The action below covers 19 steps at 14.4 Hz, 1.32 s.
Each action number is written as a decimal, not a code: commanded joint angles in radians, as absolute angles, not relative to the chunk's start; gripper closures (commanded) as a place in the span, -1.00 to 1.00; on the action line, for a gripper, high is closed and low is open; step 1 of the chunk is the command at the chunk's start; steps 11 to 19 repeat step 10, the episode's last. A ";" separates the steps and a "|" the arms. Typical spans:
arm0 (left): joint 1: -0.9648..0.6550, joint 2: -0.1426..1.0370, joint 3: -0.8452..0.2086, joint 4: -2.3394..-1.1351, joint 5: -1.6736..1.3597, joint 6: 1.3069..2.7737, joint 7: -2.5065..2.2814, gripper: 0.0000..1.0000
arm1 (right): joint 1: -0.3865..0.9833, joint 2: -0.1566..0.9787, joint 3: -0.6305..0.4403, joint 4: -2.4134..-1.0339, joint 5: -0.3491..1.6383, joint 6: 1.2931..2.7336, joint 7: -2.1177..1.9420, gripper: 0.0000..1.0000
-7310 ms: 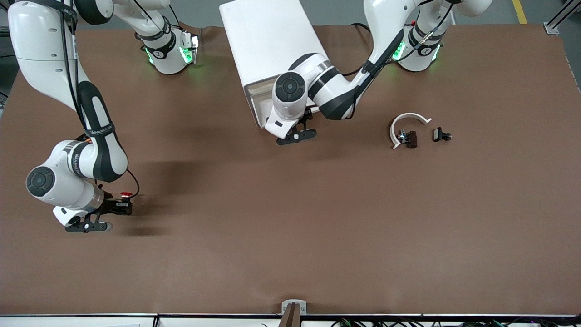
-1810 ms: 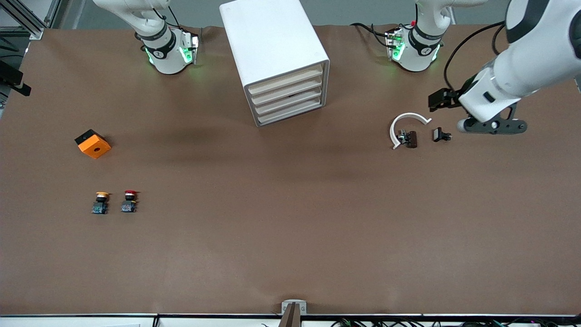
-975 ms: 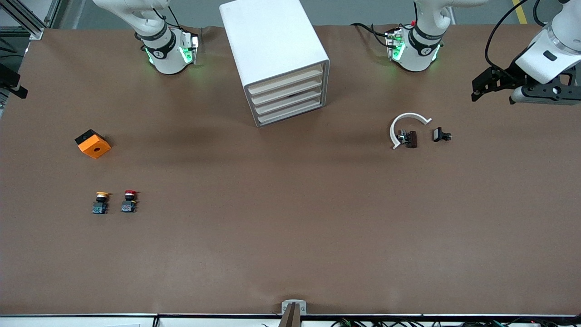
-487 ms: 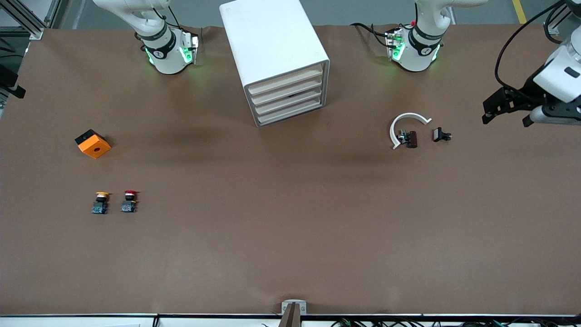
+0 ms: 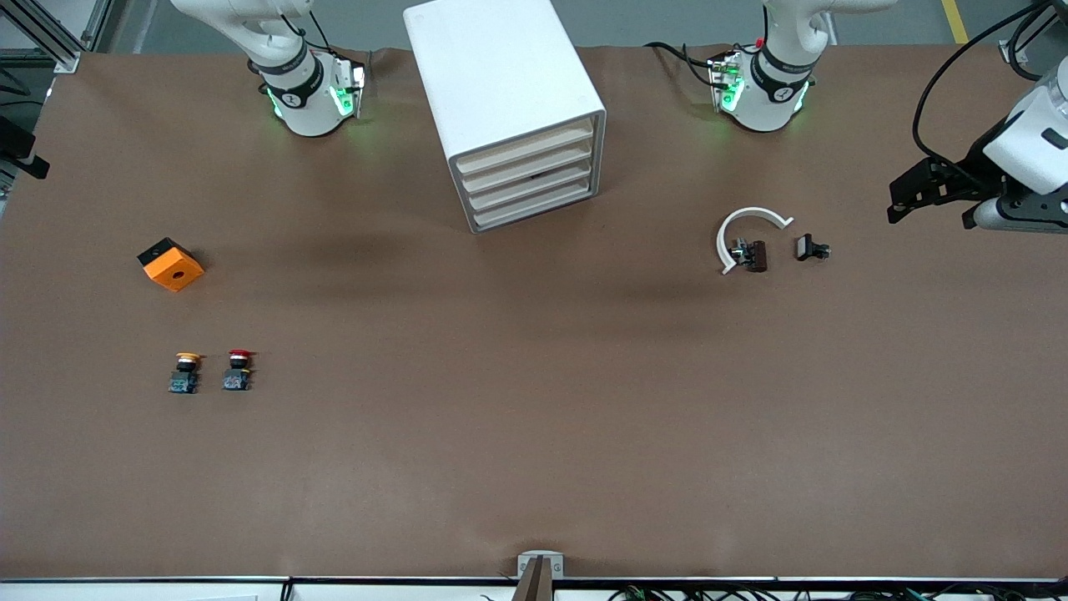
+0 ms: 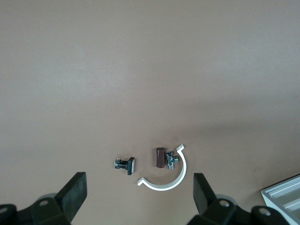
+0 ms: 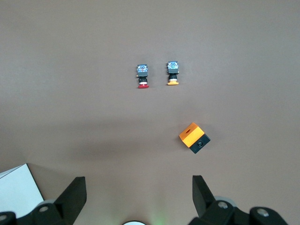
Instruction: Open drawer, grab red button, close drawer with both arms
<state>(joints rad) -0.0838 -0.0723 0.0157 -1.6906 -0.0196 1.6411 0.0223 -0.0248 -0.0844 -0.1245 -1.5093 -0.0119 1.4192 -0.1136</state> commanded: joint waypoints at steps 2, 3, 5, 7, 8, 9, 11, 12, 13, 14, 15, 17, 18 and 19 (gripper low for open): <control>-0.084 -0.075 0.012 -1.675 0.000 1.618 0.028 -1.00 | -0.035 -0.106 -0.117 -1.523 0.002 1.413 -0.101 -1.00; -0.083 -0.075 0.012 -1.668 0.000 1.618 0.028 -1.00 | -0.035 -0.106 -0.115 -1.523 0.002 1.414 -0.103 -1.00; -0.083 -0.074 0.012 -1.663 0.000 1.617 0.029 -1.00 | -0.032 -0.106 -0.115 -1.523 0.002 1.414 -0.106 -1.00; -0.087 -0.071 0.012 -1.658 0.000 1.617 0.034 -1.00 | -0.031 -0.106 -0.115 -1.523 0.002 1.414 -0.106 -1.00; -0.087 -0.071 0.011 -1.658 0.000 1.617 0.037 -1.00 | -0.032 -0.106 -0.115 -1.525 0.002 1.414 -0.106 -1.00; -0.086 -0.072 0.011 -1.658 0.000 1.617 0.038 -1.00 | -0.034 -0.106 -0.115 -1.525 0.002 1.414 -0.110 -1.00; -0.087 -0.072 0.011 -1.657 0.000 1.617 0.035 -1.00 | -0.035 -0.106 -0.117 -1.525 0.002 1.414 -0.112 -1.00; -0.087 -0.072 0.011 -1.657 0.000 1.617 0.035 -1.00 | -0.035 -0.106 -0.117 -1.525 0.002 1.414 -0.112 -1.00; -0.087 -0.072 0.011 -1.657 0.000 1.617 0.035 -1.00 | -0.035 -0.106 -0.117 -1.525 0.002 1.414 -0.112 -1.00; -0.087 -0.072 0.011 -1.657 0.000 1.617 0.035 -1.00 | -0.035 -0.106 -0.117 -1.525 0.002 1.414 -0.112 -1.00; -0.087 -0.072 0.011 -1.657 0.000 1.617 0.035 -1.00 | -0.035 -0.106 -0.117 -1.525 0.002 1.414 -0.112 -1.00; -0.087 -0.072 0.011 -1.657 0.000 1.617 0.035 -1.00 | -0.035 -0.106 -0.117 -1.525 0.002 1.414 -0.112 -1.00; -0.087 -0.072 0.011 -1.657 0.000 1.617 0.035 -1.00 | -0.035 -0.106 -0.117 -1.525 0.002 1.414 -0.112 -1.00; -0.087 -0.072 0.011 -1.657 0.000 1.617 0.035 -1.00 | -0.035 -0.106 -0.117 -1.525 0.002 1.414 -0.112 -1.00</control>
